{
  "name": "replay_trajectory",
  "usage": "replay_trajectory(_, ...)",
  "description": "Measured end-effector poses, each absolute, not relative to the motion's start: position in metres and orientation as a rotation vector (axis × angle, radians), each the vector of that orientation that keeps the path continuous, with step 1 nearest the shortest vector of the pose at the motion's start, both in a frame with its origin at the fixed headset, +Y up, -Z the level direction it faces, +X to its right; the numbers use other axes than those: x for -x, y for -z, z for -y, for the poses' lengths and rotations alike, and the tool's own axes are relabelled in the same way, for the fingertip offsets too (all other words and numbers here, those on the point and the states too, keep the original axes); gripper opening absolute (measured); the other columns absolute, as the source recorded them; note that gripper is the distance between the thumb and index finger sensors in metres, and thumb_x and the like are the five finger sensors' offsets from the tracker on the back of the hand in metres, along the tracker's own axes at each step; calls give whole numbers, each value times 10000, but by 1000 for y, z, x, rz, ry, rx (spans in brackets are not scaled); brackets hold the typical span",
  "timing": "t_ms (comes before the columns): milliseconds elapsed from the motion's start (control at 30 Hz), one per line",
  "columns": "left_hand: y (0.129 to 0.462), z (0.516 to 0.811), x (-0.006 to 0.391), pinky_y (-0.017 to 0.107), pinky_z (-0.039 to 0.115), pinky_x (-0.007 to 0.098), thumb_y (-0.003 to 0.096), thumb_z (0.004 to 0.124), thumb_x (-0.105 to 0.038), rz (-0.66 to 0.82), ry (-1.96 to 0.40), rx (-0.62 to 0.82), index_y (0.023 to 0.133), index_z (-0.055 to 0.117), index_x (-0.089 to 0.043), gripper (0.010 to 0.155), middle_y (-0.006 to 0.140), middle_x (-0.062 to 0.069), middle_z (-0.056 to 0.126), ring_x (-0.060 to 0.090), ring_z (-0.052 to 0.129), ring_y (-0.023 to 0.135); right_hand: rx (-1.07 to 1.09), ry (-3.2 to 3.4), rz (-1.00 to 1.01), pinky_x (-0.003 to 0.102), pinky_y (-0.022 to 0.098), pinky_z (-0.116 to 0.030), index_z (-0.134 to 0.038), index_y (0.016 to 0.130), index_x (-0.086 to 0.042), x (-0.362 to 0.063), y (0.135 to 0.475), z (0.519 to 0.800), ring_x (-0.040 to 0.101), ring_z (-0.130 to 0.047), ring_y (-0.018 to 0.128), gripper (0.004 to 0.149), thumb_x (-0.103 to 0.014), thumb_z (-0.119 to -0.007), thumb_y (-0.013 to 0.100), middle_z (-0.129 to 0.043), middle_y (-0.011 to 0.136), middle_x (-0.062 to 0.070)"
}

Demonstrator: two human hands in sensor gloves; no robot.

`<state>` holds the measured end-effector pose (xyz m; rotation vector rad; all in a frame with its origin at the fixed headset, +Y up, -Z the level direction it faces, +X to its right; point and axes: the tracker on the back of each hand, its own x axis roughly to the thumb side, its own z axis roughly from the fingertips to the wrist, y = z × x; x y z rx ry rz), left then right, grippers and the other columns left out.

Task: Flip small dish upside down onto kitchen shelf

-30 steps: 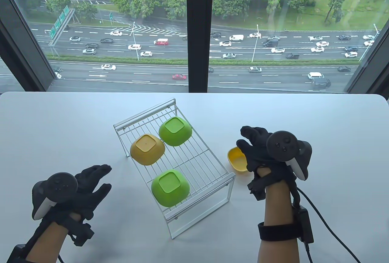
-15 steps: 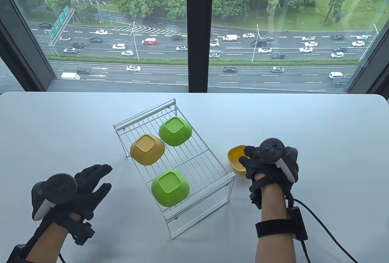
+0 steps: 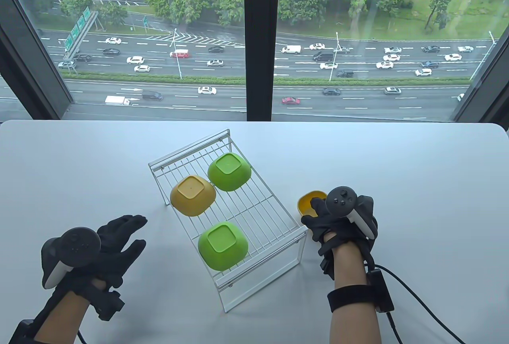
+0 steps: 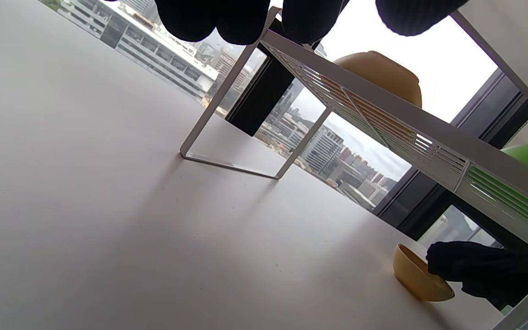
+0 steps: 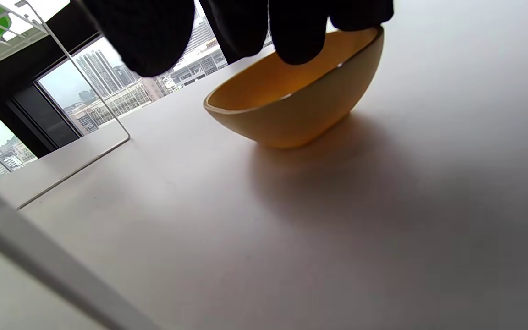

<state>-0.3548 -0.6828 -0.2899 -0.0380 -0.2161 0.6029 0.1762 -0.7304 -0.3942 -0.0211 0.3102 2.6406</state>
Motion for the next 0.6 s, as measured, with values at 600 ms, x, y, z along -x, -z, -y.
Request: replay_trajectory(600, 289, 683, 355, 743, 470, 720, 470, 664, -569, 223, -605, 38, 1090, 584, -284, 687, 1164, 95, 540, 418, 572, 1018, 61, -2679, -406, 689, 717, -352, -567, 1078, -174, -173, 394, 753, 451, -524, 1033, 738, -507, -824, 471, -587, 1132, 169)
